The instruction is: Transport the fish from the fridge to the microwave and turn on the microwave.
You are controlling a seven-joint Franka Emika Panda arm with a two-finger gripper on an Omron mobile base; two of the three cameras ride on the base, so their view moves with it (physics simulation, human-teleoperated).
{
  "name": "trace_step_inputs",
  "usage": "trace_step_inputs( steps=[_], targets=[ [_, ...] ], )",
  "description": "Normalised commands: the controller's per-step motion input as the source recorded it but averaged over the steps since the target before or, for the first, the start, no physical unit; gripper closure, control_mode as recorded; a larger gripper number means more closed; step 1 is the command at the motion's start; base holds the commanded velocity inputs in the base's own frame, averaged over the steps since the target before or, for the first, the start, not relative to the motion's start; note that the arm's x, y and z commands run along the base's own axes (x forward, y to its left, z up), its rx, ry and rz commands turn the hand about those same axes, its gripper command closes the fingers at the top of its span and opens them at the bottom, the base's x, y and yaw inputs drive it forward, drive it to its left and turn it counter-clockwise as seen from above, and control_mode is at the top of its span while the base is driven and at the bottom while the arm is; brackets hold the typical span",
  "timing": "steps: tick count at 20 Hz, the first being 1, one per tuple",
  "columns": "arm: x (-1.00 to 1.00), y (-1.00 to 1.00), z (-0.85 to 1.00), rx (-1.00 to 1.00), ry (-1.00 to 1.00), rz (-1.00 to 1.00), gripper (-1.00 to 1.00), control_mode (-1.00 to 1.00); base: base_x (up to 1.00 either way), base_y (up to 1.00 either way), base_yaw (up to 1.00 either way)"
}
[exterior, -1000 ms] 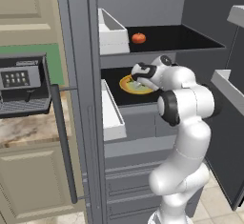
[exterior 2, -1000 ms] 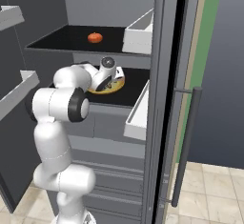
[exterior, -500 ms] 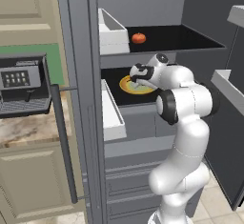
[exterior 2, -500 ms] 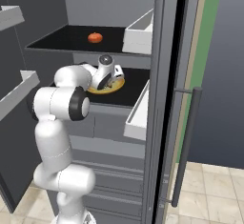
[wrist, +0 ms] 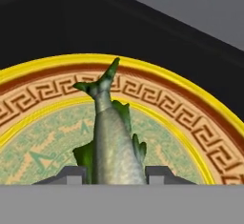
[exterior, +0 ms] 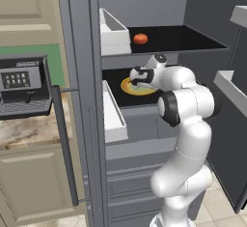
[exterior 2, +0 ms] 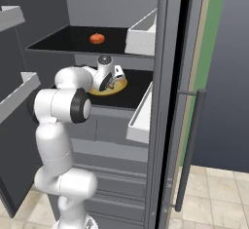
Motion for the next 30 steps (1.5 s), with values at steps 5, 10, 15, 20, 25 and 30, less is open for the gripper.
trace_step_inputs(
  steps=[5,10,15,20,25,30],
  targets=[
    [-0.24,-0.02,-0.08,0.0,-0.01,0.0,1.0,-1.0,0.0,0.0,0.0],
    [-0.41,-0.03,0.0,0.01,-0.08,0.0,1.0,-1.0,0.0,0.0,0.0],
    [-0.47,0.0,0.03,0.05,-0.1,0.0,1.0,-1.0,0.0,0.0,0.0],
    [-0.47,-0.01,0.24,0.12,-0.12,0.0,1.0,-1.0,0.0,0.0,0.0],
    [-0.52,0.0,0.38,0.0,-0.02,-0.02,1.0,-1.0,0.0,0.0,0.0],
    [-0.57,0.0,0.41,0.0,0.0,-0.05,1.0,-1.0,0.0,0.0,0.0]
  ],
)
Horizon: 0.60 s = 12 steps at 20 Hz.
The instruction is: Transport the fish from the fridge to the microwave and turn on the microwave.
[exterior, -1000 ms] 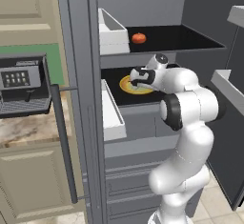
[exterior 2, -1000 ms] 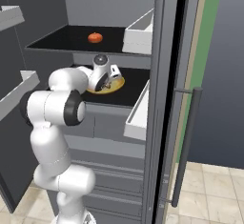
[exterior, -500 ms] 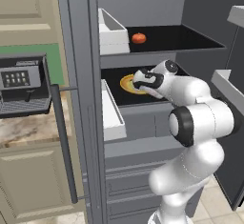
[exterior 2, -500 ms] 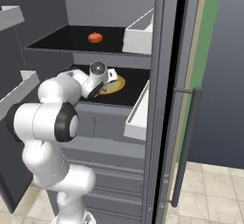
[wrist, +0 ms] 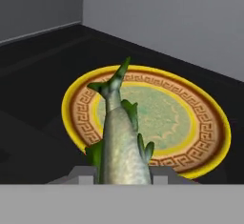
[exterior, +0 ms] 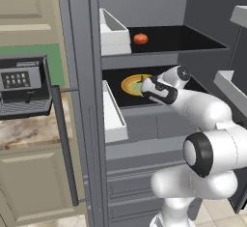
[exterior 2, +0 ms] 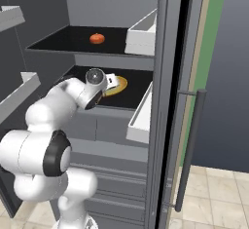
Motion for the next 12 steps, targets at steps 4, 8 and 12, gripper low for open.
trace_step_inputs(
  steps=[4,8,12],
  targets=[
    [-0.55,0.0,0.43,0.0,0.0,-0.04,1.0,-1.0,0.0,0.0,0.0],
    [-0.6,0.0,0.4,0.0,0.0,-0.1,1.0,-1.0,0.0,0.0,0.0],
    [-0.66,0.0,0.31,0.0,0.0,-0.13,1.0,-1.0,0.0,0.0,0.0]
  ],
)
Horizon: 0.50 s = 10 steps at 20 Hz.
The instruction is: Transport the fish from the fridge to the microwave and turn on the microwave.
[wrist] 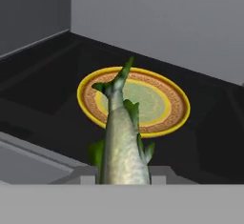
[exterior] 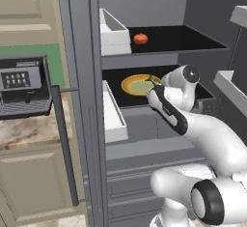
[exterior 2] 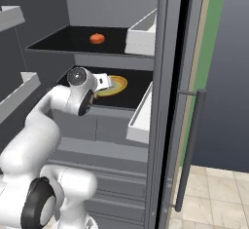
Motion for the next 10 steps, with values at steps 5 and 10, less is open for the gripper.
trace_step_inputs(
  steps=[5,10],
  targets=[
    [-0.66,0.0,0.19,0.0,0.0,-0.21,1.0,-1.0,0.0,0.0,0.0],
    [-0.66,0.0,0.22,0.01,0.03,-0.18,1.0,-1.0,0.0,0.0,0.0]
  ],
)
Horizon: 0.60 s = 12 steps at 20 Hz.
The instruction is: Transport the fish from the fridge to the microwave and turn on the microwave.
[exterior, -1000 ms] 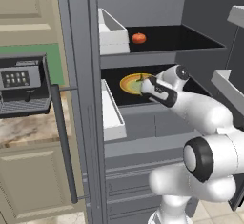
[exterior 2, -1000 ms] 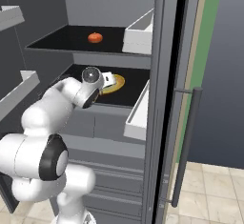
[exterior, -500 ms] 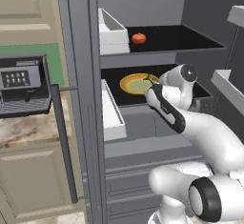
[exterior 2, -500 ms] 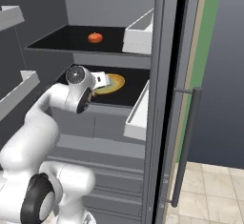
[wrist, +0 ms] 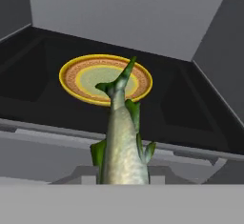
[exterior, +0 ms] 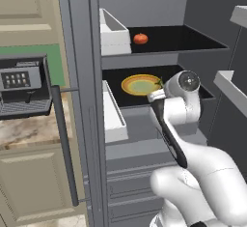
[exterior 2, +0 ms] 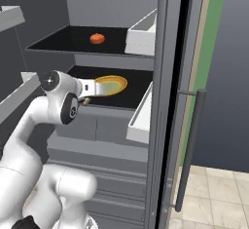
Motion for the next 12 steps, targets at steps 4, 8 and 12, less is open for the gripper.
trace_step_inputs(
  steps=[4,8,12],
  targets=[
    [-0.64,0.0,0.25,0.03,0.06,-0.1,1.0,-1.0,0.0,0.0,0.0],
    [-0.65,0.0,0.26,0.06,0.05,-0.01,1.0,-1.0,0.0,0.0,0.0],
    [-0.62,0.0,0.19,0.07,0.02,0.0,1.0,-1.0,0.0,0.0,0.0]
  ],
)
